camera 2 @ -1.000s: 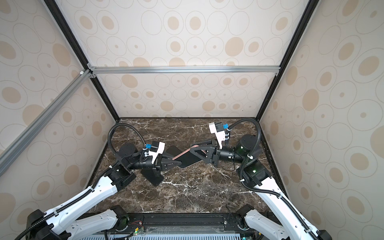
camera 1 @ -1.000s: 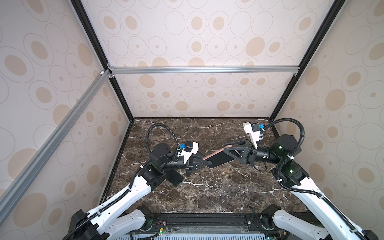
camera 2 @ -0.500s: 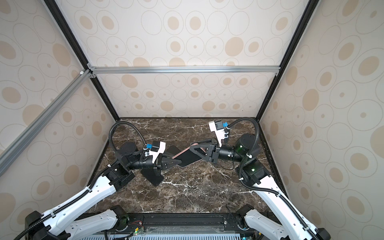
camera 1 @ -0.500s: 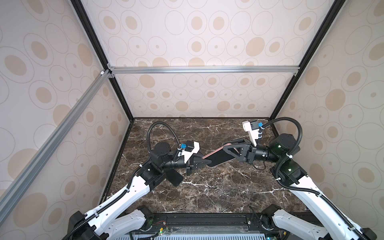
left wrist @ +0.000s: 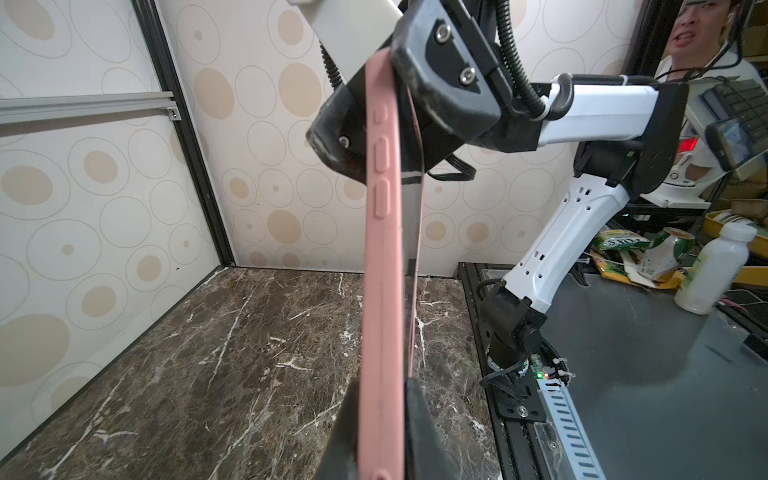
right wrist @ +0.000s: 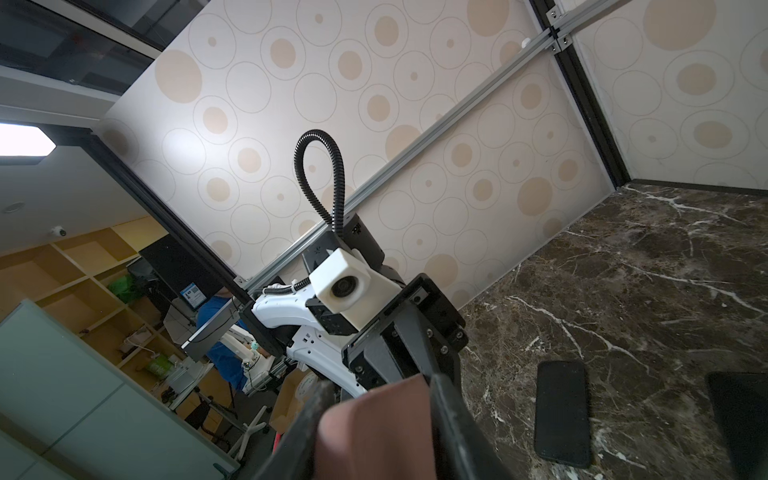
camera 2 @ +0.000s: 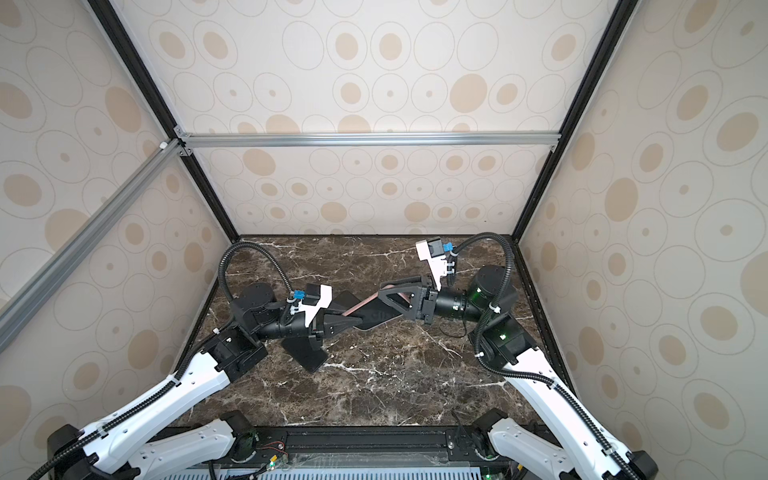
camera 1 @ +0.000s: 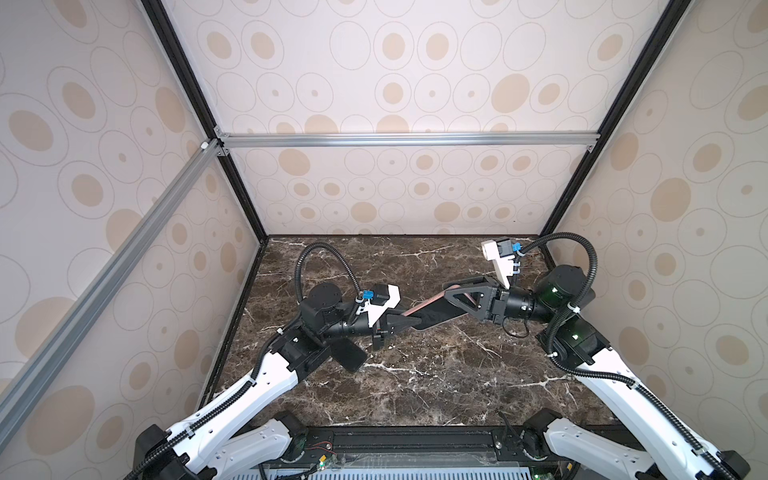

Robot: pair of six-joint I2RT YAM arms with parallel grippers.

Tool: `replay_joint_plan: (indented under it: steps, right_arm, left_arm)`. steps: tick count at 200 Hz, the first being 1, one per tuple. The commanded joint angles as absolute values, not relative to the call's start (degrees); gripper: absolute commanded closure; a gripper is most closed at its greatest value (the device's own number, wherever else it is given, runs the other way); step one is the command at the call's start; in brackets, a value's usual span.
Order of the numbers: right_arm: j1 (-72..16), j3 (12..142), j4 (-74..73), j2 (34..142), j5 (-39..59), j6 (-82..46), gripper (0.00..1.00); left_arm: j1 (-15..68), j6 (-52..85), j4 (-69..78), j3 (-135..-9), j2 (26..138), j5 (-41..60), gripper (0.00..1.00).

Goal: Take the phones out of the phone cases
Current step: 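Release the phone's far end with the right gripper and draw it back, then raise the pink-cased phone upright with the left gripper while the right gripper approaches it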

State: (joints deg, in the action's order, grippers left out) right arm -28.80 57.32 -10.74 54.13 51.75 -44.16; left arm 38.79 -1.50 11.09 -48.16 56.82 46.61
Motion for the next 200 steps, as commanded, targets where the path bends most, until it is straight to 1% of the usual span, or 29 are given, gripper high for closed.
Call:
replay_joint_plan:
  steps: [1,12,26,41,49,72,97,111,121,130,151,170,197,200]
  right_arm:
    - [-28.9,57.4,-9.2,54.7,47.1,-53.6,0.54]
    - [-28.9,58.0,-9.7,54.3,46.7,-52.5,0.44]
    - [-28.9,58.7,-10.2,53.5,45.8,-50.8,0.34]
    - [-28.9,58.7,-12.1,51.7,44.3,-48.6,0.28]
    - [-28.9,58.5,-12.6,50.8,43.3,-47.2,0.26]
    - [-28.9,57.1,-11.1,45.9,38.2,-40.4,0.25]
    - [-28.8,53.4,-8.6,39.8,31.3,-33.4,0.22]
    - [-28.9,51.0,-8.8,37.3,28.3,-31.1,0.2]
    - [-28.9,49.7,-8.6,36.4,27.4,-29.4,0.16]
    - [-29.0,49.5,-7.4,36.4,27.2,-28.5,0.16]
    - [-28.9,49.5,-5.6,37.4,30.6,-27.6,0.16]
    - [-28.9,48.8,-8.3,39.7,36.1,-28.0,0.17]
    - [-28.9,47.5,-14.6,43.4,41.6,-28.9,0.24]
    - [-29.0,47.2,-15.6,43.8,41.9,-29.2,0.25]
  left_arm:
    - [38.5,-11.4,14.4,-51.3,55.9,38.1,1.0]
    - [38.4,-11.2,14.4,-51.0,55.6,38.3,1.0]
    - [38.4,-10.5,14.7,-50.3,55.2,38.5,1.0]
    - [38.4,-9.5,15.3,-49.3,54.6,38.9,1.0]
    - [38.5,-8.5,15.8,-48.6,54.3,38.9,1.0]
    - [38.4,-2.4,20.3,-46.2,53.1,39.2,1.0]
    - [38.4,9.0,25.1,-45.1,53.6,38.7,1.0]
    - [38.4,16.3,28.2,-43.9,53.6,34.8,1.0]
    - [38.5,21.0,30.7,-42.8,53.3,32.9,1.0]
    - [38.5,24.9,31.8,-42.0,52.9,30.2,1.0]
    - [38.5,32.1,35.7,-40.0,51.5,25.3,1.0]
    - [38.4,37.0,40.8,-38.7,51.1,25.8,1.0]
    - [38.8,42.3,45.3,-38.9,52.1,26.6,1.0]
    - [38.9,42.8,45.5,-39.1,52.3,28.0,1.0]
